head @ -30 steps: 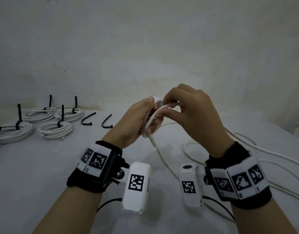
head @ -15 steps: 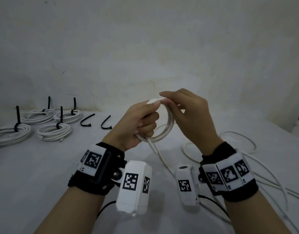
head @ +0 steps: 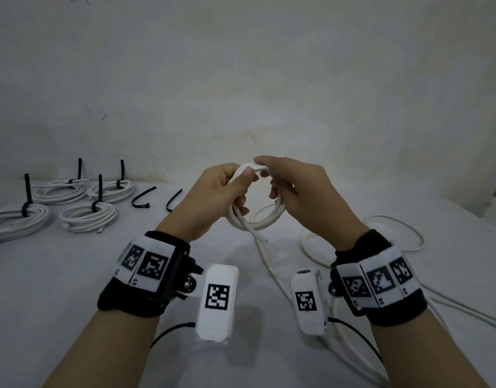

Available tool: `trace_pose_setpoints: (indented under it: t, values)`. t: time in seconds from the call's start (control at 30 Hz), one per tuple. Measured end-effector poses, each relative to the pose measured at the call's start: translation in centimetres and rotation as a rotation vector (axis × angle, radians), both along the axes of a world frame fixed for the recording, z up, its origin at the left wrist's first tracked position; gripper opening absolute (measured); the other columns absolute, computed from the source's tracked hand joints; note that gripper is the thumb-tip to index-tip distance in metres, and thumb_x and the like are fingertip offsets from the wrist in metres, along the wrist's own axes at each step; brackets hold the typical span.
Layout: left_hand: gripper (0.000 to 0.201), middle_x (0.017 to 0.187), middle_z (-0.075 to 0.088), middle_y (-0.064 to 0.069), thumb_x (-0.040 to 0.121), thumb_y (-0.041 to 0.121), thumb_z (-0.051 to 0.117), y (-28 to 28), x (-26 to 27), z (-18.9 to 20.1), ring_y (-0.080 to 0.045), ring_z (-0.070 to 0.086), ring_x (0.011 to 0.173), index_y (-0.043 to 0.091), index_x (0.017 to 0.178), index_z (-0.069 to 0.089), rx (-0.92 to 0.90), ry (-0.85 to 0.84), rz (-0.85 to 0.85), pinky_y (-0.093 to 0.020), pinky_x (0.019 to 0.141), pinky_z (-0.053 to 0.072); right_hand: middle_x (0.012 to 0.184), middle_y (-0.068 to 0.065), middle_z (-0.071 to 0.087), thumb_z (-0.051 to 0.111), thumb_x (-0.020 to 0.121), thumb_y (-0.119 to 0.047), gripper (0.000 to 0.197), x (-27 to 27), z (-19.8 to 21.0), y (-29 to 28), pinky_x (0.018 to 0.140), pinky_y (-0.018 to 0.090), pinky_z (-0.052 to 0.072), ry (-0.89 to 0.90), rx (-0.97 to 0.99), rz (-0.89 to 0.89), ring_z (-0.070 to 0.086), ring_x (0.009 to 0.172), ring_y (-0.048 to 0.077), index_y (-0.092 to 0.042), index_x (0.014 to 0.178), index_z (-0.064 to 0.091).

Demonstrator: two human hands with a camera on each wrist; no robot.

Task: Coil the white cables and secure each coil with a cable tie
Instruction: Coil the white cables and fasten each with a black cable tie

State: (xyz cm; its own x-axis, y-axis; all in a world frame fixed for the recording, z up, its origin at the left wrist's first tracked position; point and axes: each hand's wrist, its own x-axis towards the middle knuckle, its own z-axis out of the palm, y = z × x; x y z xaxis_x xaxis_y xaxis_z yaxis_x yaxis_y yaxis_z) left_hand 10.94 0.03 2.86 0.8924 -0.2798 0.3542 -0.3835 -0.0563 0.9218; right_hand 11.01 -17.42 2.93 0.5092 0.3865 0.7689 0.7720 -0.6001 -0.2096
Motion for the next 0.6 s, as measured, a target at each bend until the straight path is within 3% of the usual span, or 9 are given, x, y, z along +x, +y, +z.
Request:
trace_pose_setpoints:
  t: [0.13, 0.27, 0.37, 0.43, 0.5, 0.6]
  values:
    - [0.035, 0.048, 0.036, 0.011, 0.099, 0.03, 0.041, -0.7, -0.1, -0.3, -0.005, 0.034, 0.042, 0.01, 0.071, 0.045, -0.052, 0.06, -0.058, -0.023, 0.05, 0.042, 0.098, 0.013, 0.068, 0.045, 0.082, 0.016, 0.047, 0.3, -0.1, -0.4, 0.069, 0.01, 0.047, 0.023, 0.033, 0.014, 0.059, 0.071, 0.016, -0.003, 0.122, 0.062]
    - [0.04, 0.047, 0.023, 0.007, 0.092, 0.032, 0.05, -0.8, -0.5, 0.2, -0.005, 0.02, 0.037, 0.015, 0.056, 0.051, -0.245, 0.245, -0.16, -0.017, 0.039, 0.027, 0.096, 0.002, 0.064, 0.042, 0.082, 0.014, 0.048, 0.3, -0.3, 0.2, 0.068, 0.006, 0.044, 0.025, 0.06, 0.045, 0.059, 0.074, 0.014, -0.005, 0.122, 0.062]
    - [0.039, 0.046, 0.021, 0.007, 0.093, 0.03, 0.05, -0.9, -0.5, 0.3, -0.005, 0.017, 0.035, 0.016, 0.061, 0.031, -0.299, 0.267, -0.147, -0.016, 0.035, 0.019, 0.096, -0.002, 0.061, 0.042, 0.084, 0.01, 0.046, 0.2, -0.3, 0.6, 0.069, 0.006, 0.044, 0.026, 0.078, 0.046, 0.059, 0.075, 0.013, -0.007, 0.121, 0.062]
    - [0.039, 0.046, 0.022, 0.008, 0.096, 0.027, 0.047, -1.0, -0.4, 0.4, -0.005, 0.016, 0.036, 0.017, 0.063, 0.028, -0.338, 0.246, -0.118, -0.016, 0.035, 0.016, 0.092, -0.005, 0.063, 0.046, 0.089, 0.005, 0.038, 0.1, -0.1, 0.5, 0.069, 0.006, 0.045, 0.064, 0.104, 0.026, 0.062, 0.076, 0.008, -0.009, 0.121, 0.062]
    - [0.039, 0.045, 0.021, 0.008, 0.097, 0.025, 0.047, -1.0, -0.3, 0.5, -0.005, 0.016, 0.035, 0.018, 0.063, 0.028, -0.399, 0.236, -0.084, -0.016, 0.034, 0.015, 0.082, -0.011, 0.062, 0.052, 0.094, -0.003, 0.027, -0.2, 0.2, 0.1, 0.064, 0.01, 0.048, 0.149, 0.125, -0.009, 0.062, 0.069, 0.004, -0.013, 0.117, 0.062]
    - [0.04, 0.042, 0.021, 0.009, 0.097, 0.026, 0.047, -0.1, 0.3, 0.9, -0.004, 0.017, 0.031, 0.019, 0.063, 0.027, -0.531, 0.241, -0.024, -0.015, 0.031, 0.016, 0.069, -0.003, 0.06, 0.052, 0.096, -0.012, 0.017, -0.7, 0.6, -0.8, 0.054, 0.023, 0.051, 0.358, 0.146, -0.062, 0.057, 0.05, 0.008, -0.023, 0.108, 0.059]
